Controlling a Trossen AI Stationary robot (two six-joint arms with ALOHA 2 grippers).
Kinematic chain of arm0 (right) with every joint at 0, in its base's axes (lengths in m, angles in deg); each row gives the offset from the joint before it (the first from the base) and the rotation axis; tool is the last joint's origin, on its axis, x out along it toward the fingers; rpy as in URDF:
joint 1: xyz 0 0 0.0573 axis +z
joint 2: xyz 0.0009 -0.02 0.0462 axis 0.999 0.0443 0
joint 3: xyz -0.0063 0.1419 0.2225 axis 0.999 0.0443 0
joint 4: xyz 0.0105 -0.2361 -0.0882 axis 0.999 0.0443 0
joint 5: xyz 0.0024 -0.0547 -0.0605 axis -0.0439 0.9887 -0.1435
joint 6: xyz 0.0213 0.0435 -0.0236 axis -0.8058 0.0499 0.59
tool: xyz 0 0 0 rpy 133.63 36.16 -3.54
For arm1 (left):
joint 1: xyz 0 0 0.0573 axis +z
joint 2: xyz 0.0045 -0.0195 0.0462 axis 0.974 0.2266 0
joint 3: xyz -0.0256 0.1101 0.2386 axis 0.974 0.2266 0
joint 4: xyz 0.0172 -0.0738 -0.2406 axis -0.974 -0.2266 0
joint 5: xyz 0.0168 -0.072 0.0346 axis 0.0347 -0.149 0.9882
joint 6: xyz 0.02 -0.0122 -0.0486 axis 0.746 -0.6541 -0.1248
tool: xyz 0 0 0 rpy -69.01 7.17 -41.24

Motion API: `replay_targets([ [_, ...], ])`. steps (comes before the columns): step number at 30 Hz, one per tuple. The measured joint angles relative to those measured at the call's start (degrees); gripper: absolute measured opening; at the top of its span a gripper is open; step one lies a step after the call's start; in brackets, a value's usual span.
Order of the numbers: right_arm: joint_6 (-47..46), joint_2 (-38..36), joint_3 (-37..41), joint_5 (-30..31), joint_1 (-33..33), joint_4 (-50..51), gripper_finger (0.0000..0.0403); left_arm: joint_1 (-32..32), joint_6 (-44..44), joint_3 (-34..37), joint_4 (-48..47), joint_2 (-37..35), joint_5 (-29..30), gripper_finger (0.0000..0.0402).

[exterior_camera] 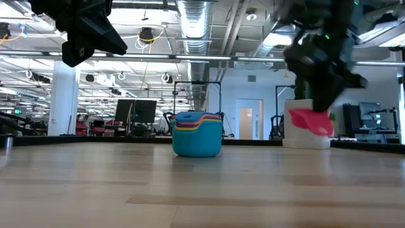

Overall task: Nest measuring cups in basket
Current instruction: Stack the pink measuring cup on top of the blue measuring cup

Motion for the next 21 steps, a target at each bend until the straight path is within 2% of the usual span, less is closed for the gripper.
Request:
replay_targets([
  [9,9.28,11.89,-17.38,-1.36,-2.57,-0.45,0.0018,0.02,-0.05,0.00,-0.09,0.00,0.08,0.0023],
  [15,12.22,20.32,-29.37,-3.39,-2.55,-0.52,0.0012,0.02,-1.16,0.00,-1.38,0.00,0.07,0.0023],
  [21,14.35,27.41,-37.70,-5.83,-2.55,-0.87,0.0023,0.02,-1.16,0.00,-1.38,0.00,0.17,0.0023],
])
